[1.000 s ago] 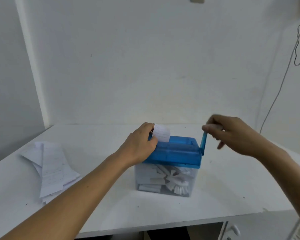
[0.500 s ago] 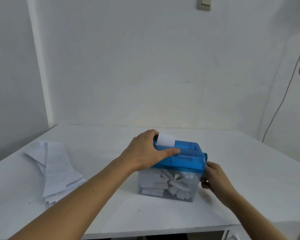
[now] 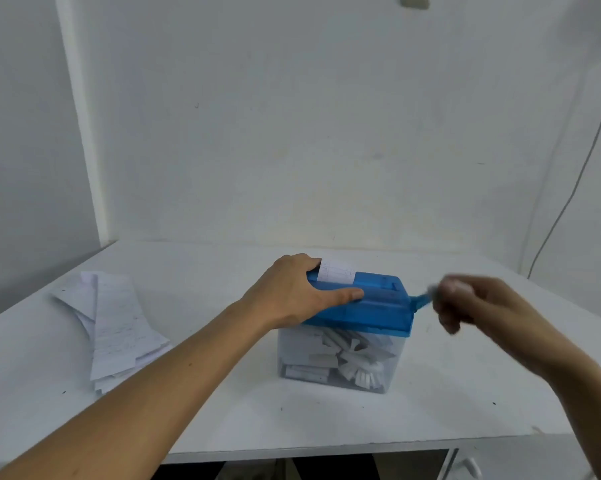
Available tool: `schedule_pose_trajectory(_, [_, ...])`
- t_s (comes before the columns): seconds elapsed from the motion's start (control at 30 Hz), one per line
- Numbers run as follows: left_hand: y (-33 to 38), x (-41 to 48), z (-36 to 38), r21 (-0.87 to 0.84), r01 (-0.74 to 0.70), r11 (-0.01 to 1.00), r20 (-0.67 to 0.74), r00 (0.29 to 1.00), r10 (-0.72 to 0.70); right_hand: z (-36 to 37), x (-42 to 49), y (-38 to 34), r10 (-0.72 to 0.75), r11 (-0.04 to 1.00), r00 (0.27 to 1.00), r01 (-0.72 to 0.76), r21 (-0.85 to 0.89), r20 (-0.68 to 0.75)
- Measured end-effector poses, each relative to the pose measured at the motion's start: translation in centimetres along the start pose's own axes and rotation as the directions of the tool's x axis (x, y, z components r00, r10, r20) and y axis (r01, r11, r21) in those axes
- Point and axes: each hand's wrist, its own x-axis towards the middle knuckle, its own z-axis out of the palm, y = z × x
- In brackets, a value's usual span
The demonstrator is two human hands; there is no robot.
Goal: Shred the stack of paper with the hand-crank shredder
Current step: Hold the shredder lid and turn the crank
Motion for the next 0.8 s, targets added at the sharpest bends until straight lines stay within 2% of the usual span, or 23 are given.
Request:
schedule_pose_trajectory(0.07, [0.0, 0.0, 0.0, -0.008, -0.001, 1.000, 0.000, 1.000, 0.001, -0.2, 2.4, 0.5, 0.017, 0.995, 0.995, -0.007, 0.095, -0.100])
schedule_pose_trajectory(0.23, [-0.1, 0.0, 0.1, 0.019, -0.016, 1.000, -0.007, 1.000, 0.016, 0.4, 6.6, 3.3, 0.136, 0.963, 0.965, -0.075, 0.258, -0.224])
schedule_pose_trajectory(0.4, [-0.1, 0.0, 0.1, 0.009, -0.011, 1.000, -0.006, 1.000, 0.011, 2.8, 8.3, 5.8, 0.189, 0.966, 0.908, -0.103, 0.239, -0.375])
schedule_pose_trajectory(0.5, [0.1, 0.0, 0.1, 0.003, 0.000, 1.000, -0.002, 1.000, 0.000, 4.0, 7.6, 8.0, 0.296, 0.951, 0.883, -0.235, 0.203, -0.365])
schedule_pose_trajectory(0.6, [0.1, -0.1, 0.1, 0.059, 0.017, 0.998, -0.008, 1.000, -0.017, 6.0, 5.0, 10.4, 0.420, 0.906, 0.870, -0.384, 0.180, -0.257])
schedule_pose_trajectory(0.67, [0.3, -0.1, 0.1, 0.122, 0.026, 0.992, -0.001, 1.000, -0.026, 7.1, 2.5, 10.3, 0.429, 0.903, 0.862, -0.404, 0.145, -0.270])
schedule_pose_trajectory(0.8, [0.6, -0.2, -0.2, 0.207, 0.058, 0.977, 0.023, 0.998, -0.064, 7.5, -1.4, 7.4, 0.330, 0.941, 0.889, -0.335, 0.039, -0.317])
